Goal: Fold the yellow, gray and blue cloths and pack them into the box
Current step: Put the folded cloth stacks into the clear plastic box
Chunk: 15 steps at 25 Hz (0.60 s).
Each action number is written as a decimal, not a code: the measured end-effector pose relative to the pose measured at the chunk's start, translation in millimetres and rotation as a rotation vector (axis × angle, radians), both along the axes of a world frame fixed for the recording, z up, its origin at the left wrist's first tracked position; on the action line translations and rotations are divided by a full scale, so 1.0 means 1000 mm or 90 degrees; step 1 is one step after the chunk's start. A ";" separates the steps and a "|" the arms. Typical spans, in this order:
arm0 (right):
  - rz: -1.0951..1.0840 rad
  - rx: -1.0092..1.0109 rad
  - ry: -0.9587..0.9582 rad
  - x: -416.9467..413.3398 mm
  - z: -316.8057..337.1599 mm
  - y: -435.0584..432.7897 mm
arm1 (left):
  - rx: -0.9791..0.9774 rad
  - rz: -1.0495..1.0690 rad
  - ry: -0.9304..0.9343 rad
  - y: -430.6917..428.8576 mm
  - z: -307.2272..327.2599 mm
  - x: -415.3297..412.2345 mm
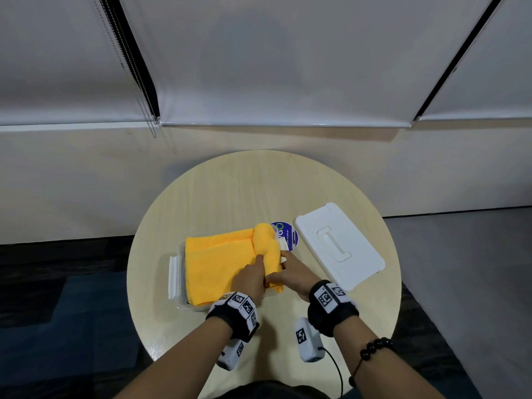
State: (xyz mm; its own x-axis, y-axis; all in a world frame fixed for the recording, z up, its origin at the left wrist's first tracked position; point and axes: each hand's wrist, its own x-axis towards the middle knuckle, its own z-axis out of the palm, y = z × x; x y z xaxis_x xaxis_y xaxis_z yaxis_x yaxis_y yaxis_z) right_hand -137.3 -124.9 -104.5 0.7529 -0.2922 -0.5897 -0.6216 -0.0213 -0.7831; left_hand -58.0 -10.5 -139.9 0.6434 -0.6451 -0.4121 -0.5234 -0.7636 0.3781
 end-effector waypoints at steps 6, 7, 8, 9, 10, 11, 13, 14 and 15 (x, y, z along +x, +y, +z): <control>0.030 -0.162 0.038 -0.002 -0.010 0.011 | 0.058 0.023 -0.044 -0.006 0.002 -0.002; 0.057 -0.178 0.054 -0.003 -0.009 0.007 | 0.031 0.021 -0.022 -0.005 0.001 -0.003; 0.091 -0.201 0.070 -0.002 -0.007 0.000 | 0.007 0.025 0.015 -0.003 0.004 0.000; 0.117 -0.229 0.086 -0.002 -0.004 -0.008 | 0.002 0.018 0.047 -0.001 0.003 0.007; 0.123 -0.256 0.101 0.000 -0.001 -0.016 | 0.011 -0.004 0.065 0.001 0.002 0.013; 0.119 -0.272 0.112 0.000 0.000 -0.021 | 0.036 -0.046 0.073 0.004 0.004 0.021; 0.113 -0.264 0.125 0.003 -0.003 -0.025 | 0.050 -0.103 0.069 0.004 0.010 0.026; 0.112 -0.255 0.131 0.004 -0.005 -0.025 | 0.044 -0.096 0.094 0.002 0.014 0.022; 0.109 -0.247 0.135 0.006 -0.008 -0.025 | 0.032 -0.077 0.108 -0.002 0.012 0.018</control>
